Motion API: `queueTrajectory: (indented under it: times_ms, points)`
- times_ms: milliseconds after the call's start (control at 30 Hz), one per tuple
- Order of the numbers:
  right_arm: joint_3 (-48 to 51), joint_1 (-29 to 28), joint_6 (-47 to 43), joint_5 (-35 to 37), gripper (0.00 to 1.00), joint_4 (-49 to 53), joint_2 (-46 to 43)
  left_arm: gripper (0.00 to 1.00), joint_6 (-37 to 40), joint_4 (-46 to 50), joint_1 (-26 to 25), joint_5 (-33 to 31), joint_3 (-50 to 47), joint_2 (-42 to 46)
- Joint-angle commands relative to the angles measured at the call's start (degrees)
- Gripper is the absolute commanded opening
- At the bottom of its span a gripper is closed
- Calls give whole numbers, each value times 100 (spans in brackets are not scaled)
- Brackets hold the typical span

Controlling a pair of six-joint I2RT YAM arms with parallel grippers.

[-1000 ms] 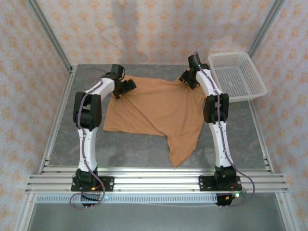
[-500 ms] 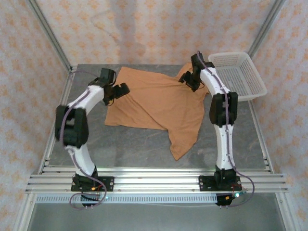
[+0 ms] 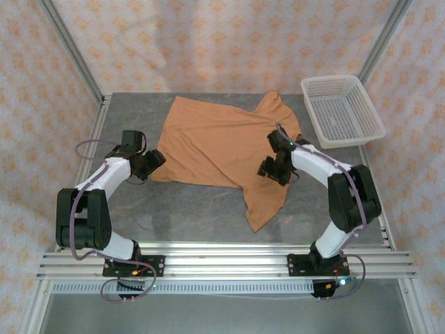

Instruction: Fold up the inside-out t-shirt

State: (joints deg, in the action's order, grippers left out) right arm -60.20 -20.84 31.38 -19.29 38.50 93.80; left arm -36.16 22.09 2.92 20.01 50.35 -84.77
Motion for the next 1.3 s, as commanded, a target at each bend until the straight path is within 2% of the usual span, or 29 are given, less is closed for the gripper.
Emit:
queueTrajectory:
  times_ms: [0, 167, 400, 500, 567, 600, 633, 800, 867, 933, 1133, 1267]
  points:
    - [402, -10, 241, 279, 53, -190, -1088, 58, -101, 54, 162, 109, -198, 226]
    - [893, -226, 422, 239, 50, 60, -1955, 52, -194, -194, 364, 362, -412, -107]
    - [1555, -324, 650, 457, 50, 21, -2241, 52, -277, -375, 362, 293, -476, -415]
    - [1621, -325, 677, 619, 50, -149, -2125, 40, -277, -439, 364, 286, -456, -644]
    - [1489, -317, 628, 775, 50, -221, -1893, 14, -277, -473, 367, 216, -443, -774]
    - [1356, -300, 589, 847, 50, -201, -1776, 4, -262, -432, 364, 171, -418, -800]
    - [1171, -266, 540, 888, 50, -167, -1629, 0, -251, -388, 364, 134, -403, -797]
    - [243, -55, 238, 1080, 51, -6, -941, 0, -101, 49, 360, -215, -403, -321]
    - [-50, 211, 114, 1205, 50, 41, -338, 0, 5, 294, 367, -503, -404, -49]
    - [-352, 488, -34, 1033, 49, 23, 315, 0, 55, 425, 366, -641, -428, 144]
    - [-1786, 780, -479, 1056, 48, 227, 2204, 0, -49, 336, 358, -431, -867, 596]
    - [-2625, 983, -681, 1178, 48, 462, 2812, 0, -84, 365, 345, -414, -1225, 1028]
